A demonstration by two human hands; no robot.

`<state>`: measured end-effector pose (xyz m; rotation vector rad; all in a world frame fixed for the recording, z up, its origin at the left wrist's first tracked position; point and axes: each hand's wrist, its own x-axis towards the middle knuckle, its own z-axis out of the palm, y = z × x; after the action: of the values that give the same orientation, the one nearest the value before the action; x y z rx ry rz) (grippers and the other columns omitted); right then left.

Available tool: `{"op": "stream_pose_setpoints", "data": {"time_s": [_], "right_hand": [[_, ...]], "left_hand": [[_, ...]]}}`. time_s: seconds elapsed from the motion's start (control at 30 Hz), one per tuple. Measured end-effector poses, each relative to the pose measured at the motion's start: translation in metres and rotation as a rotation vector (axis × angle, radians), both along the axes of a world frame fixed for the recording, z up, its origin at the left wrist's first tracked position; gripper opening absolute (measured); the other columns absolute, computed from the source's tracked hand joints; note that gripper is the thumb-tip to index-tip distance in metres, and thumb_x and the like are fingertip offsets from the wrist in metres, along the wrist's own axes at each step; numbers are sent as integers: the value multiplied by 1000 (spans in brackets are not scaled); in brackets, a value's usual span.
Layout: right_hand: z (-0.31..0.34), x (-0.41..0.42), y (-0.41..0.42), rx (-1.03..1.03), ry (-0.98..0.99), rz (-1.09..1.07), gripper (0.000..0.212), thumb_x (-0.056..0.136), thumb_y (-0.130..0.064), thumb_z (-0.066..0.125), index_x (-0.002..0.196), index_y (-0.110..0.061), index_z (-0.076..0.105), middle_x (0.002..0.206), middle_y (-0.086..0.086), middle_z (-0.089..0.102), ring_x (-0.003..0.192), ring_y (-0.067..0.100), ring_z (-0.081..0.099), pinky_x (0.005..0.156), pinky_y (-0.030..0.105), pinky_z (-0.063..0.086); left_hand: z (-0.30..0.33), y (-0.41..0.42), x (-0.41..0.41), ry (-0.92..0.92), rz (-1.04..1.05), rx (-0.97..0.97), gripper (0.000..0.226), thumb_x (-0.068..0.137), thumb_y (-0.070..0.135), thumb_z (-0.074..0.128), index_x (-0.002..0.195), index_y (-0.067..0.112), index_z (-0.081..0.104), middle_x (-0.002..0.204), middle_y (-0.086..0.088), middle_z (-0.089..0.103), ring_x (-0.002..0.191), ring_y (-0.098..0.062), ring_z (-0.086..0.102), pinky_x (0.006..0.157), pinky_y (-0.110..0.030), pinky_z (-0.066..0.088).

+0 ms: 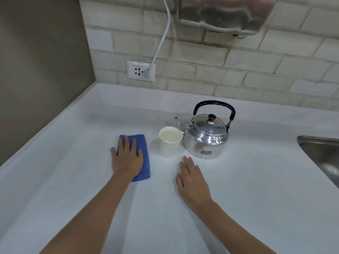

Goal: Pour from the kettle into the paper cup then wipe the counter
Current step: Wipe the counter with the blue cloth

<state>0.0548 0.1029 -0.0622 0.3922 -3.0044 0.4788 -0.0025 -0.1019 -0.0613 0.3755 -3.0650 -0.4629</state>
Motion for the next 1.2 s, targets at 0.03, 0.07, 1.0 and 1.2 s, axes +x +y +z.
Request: {"op": "stream_pose_setpoints", "data": {"time_s": [0.03,0.07,1.0,1.2], "right_hand": [[0,-2,2,-2,-6,7,48,96,-24,27,141,-8,21,157,7,9,145,19,3,118,32,2],[-1,-4,3,-2,-11,12,49,96,-24,27,142,-8,21,157,6,9,145,18,3,118,32,2],[-6,-22,-3,-79,25,-42,45,97,-29,29,139,-14,31,155,-1,21,145,13,7,116,25,1],[-2,-24,-6,-93,37,-55,43,96,-27,31,137,-13,34,152,1,28,144,15,11,116,26,7]], "left_hand": [[-1,-7,-4,-1,36,9,54,98,37,18,148,20,5,160,-4,-3,147,-21,-5,120,-49,2],[-2,-14,-7,1,77,17,54,98,37,18,148,19,5,160,-4,-3,147,-22,-5,119,-50,1],[2,22,-90,-2,-273,-97,53,99,37,15,148,22,2,160,-8,-4,147,-23,-7,120,-48,0],[-7,-9,-94,26,-208,-76,54,98,39,15,148,22,5,160,-5,0,147,-21,-3,119,-50,0]]}}
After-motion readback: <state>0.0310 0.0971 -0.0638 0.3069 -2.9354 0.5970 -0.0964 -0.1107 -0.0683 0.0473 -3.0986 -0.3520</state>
